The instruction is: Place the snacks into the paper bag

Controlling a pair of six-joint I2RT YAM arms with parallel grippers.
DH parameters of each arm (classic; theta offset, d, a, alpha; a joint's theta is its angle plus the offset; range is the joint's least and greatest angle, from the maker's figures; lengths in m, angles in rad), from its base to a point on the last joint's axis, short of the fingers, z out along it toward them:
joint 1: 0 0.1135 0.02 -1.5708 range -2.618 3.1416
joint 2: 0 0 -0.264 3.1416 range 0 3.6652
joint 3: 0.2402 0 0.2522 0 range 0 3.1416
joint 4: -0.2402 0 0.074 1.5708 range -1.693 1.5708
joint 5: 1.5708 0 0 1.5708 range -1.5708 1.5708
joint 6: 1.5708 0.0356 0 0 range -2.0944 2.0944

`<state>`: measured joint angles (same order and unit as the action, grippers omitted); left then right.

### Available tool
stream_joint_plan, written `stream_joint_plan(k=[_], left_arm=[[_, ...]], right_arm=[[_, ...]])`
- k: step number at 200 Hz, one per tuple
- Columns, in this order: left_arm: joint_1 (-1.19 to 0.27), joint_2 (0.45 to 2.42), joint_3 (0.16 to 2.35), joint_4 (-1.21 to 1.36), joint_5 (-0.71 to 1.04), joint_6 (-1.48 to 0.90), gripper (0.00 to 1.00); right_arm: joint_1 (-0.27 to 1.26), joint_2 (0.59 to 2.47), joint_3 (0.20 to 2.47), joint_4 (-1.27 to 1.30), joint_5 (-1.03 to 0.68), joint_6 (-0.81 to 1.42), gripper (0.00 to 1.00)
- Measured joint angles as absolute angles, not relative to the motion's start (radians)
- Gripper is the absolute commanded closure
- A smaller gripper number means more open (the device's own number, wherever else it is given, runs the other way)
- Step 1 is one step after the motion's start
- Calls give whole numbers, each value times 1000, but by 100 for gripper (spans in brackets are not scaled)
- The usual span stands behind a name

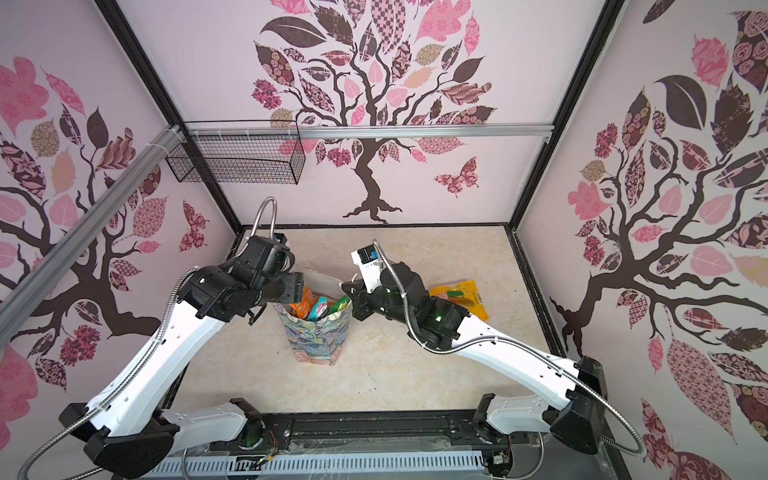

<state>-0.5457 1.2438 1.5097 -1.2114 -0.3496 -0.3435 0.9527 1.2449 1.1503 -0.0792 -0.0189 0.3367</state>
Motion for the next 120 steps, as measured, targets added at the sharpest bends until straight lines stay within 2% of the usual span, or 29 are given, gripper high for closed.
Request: stream_joint_plan(k=[61,94,120], left_arm=[[-512,1245,1438,-1129,-294,-323,30],[-504,1250,1435,-1106,-286,-306,42],[-502,1293,1470,-1140,-297,-289,38]], right_arm=[[953,1244,1150,-65,-22,340,98],[953,1244,1150,-64,-23,341,98],[953,1244,1150,-64,-24,342,98]])
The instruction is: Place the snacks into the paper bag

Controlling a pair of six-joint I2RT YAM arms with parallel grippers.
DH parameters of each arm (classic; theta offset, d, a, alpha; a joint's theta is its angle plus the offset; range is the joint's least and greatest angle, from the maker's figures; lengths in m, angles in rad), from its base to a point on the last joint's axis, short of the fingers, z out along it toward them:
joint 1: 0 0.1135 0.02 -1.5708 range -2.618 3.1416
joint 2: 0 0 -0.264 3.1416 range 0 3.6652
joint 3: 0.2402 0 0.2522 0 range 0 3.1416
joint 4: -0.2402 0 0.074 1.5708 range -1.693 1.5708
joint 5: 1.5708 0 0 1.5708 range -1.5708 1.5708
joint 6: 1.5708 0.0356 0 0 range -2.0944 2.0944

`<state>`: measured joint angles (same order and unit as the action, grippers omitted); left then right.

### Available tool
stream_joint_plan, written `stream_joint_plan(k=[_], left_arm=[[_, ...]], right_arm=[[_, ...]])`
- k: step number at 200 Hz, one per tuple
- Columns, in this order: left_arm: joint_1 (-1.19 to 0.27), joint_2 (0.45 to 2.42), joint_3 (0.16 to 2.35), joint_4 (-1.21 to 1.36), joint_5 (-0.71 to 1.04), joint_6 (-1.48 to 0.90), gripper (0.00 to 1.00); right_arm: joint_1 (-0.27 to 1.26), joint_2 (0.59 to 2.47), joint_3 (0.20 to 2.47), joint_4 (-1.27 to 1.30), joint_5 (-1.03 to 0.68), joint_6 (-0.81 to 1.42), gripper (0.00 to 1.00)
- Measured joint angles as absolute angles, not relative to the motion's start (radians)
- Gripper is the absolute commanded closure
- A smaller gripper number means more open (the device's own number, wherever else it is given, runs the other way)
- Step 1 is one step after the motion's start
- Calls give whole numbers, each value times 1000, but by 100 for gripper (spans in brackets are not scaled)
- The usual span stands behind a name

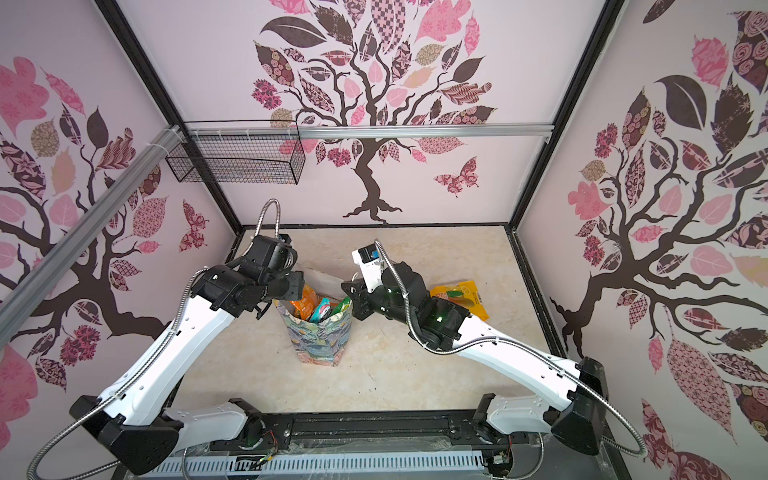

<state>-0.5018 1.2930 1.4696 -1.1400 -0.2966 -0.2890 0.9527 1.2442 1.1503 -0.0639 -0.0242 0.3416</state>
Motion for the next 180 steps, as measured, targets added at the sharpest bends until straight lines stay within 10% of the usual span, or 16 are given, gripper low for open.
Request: stream_joint_plan(k=[34,99,180], left_arm=[[-502,1359,1655,-1230,-362,-263,38],[-569,1417,1742,-1330,-249,-247,96],[-492,1504,1678,-1442,-248,-244,100]], right_arm=[[953,1245,1150,-63,-38,345,98],[953,1250,1151,-55,-45,348,98],[953,1250,1151,-55,-31,348,98]])
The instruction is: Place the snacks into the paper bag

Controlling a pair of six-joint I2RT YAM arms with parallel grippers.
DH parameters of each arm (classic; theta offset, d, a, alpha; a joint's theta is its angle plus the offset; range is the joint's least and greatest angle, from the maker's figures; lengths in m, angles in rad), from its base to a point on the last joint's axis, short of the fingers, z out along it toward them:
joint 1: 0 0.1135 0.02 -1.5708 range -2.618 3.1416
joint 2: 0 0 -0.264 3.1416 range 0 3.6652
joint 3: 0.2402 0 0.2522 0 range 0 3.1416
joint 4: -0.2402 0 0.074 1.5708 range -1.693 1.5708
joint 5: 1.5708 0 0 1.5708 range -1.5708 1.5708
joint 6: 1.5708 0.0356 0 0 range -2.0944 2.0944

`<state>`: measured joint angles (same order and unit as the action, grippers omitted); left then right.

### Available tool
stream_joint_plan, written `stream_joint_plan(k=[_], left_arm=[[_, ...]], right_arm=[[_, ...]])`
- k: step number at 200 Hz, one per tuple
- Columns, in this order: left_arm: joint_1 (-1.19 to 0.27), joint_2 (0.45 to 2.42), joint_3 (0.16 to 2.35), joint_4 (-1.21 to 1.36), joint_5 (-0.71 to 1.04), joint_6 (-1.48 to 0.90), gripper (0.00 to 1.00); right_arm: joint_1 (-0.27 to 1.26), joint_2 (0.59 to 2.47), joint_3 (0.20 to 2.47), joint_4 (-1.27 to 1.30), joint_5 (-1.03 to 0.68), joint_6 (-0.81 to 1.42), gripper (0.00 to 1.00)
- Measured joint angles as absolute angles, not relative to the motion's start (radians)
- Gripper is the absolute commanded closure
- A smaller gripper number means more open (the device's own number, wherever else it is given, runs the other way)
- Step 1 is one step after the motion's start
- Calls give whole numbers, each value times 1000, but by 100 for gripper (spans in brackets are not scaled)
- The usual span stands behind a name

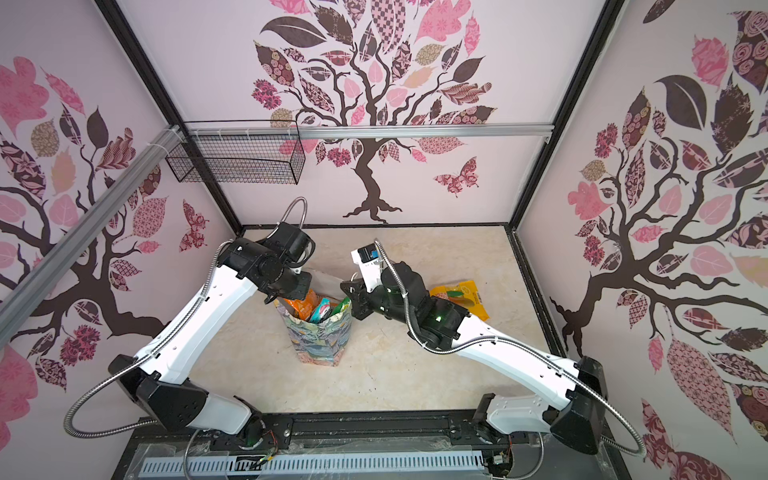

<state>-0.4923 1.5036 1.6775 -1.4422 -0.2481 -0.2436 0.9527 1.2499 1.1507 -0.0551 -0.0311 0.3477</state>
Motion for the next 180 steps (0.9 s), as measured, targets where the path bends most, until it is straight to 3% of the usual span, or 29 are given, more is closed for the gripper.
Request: stream_joint_plan(k=[64,158,180], left_arm=[[-486,1581,1646,-1459,-272,-242,100],[-482,1619,1485,-1243,-170,-236,100],[-482,1602,1489,-1240,-169,-232,69]], right_arm=[[953,1250,1151,-55,-26,348,98],[953,1246,1151,-57,-20,346,97],[953,1246,1151,-57,-19,342,96]])
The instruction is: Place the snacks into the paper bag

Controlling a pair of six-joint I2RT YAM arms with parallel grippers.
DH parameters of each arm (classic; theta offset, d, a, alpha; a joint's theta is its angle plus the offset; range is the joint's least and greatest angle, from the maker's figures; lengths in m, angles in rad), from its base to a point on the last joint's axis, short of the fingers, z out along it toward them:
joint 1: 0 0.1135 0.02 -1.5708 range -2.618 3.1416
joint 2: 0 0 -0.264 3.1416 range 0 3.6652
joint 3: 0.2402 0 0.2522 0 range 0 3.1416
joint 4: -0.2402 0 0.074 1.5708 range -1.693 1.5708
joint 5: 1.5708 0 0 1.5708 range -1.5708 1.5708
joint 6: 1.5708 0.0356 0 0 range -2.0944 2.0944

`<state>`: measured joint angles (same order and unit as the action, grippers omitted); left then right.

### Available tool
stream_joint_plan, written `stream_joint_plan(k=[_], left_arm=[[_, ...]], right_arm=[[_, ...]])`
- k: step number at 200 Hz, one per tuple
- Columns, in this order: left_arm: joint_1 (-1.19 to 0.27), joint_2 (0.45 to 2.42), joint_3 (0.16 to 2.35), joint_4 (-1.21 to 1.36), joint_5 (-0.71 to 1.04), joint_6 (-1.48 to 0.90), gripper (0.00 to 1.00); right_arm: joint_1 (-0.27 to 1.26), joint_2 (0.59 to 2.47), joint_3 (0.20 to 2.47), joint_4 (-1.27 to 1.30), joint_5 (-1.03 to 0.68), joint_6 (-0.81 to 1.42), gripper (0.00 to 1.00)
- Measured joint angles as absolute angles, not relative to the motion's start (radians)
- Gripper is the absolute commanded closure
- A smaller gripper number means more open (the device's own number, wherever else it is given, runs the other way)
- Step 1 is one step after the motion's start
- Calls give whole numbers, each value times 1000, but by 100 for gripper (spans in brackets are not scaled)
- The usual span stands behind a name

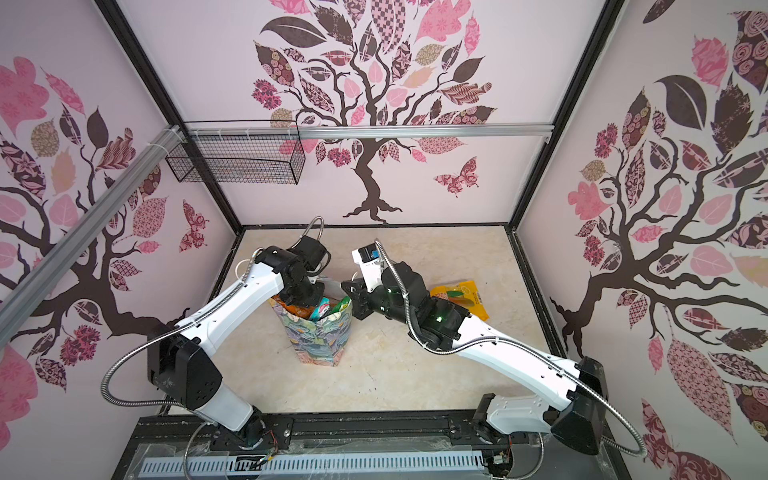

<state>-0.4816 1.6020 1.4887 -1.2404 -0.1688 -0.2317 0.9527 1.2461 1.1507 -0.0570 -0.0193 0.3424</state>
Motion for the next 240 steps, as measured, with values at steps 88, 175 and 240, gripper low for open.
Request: stream_joint_plan(k=[88,175,240], left_arm=[[-471,1357,1594,-1173,-138,-189,54],[-471,1454,1553,-1105,25,-152,88],[-471,1651,1676,-1152,-133,-127,96]], right_arm=[[953,1246,1151,-59,-14,340,94],[953,1246,1151,-59,-13,340,95],[953,1252,1177,-94,-22,333,95]])
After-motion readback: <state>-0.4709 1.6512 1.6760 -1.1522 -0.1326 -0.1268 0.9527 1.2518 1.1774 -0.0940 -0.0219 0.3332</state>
